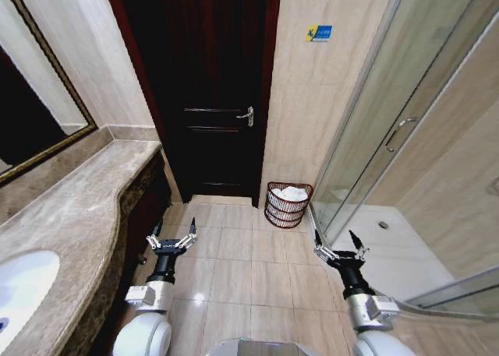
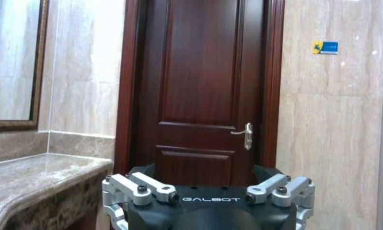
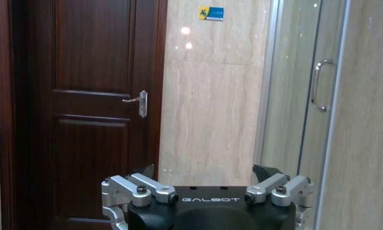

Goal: Discard the used towel into the hamper.

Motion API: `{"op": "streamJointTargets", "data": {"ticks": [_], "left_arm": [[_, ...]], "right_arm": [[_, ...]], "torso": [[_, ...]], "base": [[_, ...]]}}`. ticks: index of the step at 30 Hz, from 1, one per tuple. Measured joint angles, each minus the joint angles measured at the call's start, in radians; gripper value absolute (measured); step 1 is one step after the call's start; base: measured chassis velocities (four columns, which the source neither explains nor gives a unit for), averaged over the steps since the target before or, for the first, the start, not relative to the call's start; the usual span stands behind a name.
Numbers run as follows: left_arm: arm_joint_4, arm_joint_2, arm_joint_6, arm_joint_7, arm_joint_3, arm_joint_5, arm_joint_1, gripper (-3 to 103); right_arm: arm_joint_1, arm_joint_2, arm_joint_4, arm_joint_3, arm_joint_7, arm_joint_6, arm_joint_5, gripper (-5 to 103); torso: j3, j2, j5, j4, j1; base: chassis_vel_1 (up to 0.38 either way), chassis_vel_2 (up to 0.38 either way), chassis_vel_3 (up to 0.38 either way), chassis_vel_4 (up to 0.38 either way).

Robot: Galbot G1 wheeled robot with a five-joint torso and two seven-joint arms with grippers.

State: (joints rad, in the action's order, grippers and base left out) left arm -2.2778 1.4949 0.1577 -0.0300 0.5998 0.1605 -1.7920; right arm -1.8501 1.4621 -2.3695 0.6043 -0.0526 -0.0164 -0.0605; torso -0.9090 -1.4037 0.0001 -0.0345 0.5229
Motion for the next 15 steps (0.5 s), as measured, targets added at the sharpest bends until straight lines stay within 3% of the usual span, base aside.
{"op": "streamJointTargets", "data": {"ticks": [15], "left_arm": [[0.002, 0.012, 0.0, 0.0, -0.005, 0.001, 0.011, 100]], "right_arm": [[0.012, 0.0, 0.004, -0.01, 0.0, -0.005, 0.0, 100]], "torso": [[0.0, 0.0, -0.0001, -0.0001, 0.0]], "base": [[0.089, -0.086, -0.08, 0.086]]}}
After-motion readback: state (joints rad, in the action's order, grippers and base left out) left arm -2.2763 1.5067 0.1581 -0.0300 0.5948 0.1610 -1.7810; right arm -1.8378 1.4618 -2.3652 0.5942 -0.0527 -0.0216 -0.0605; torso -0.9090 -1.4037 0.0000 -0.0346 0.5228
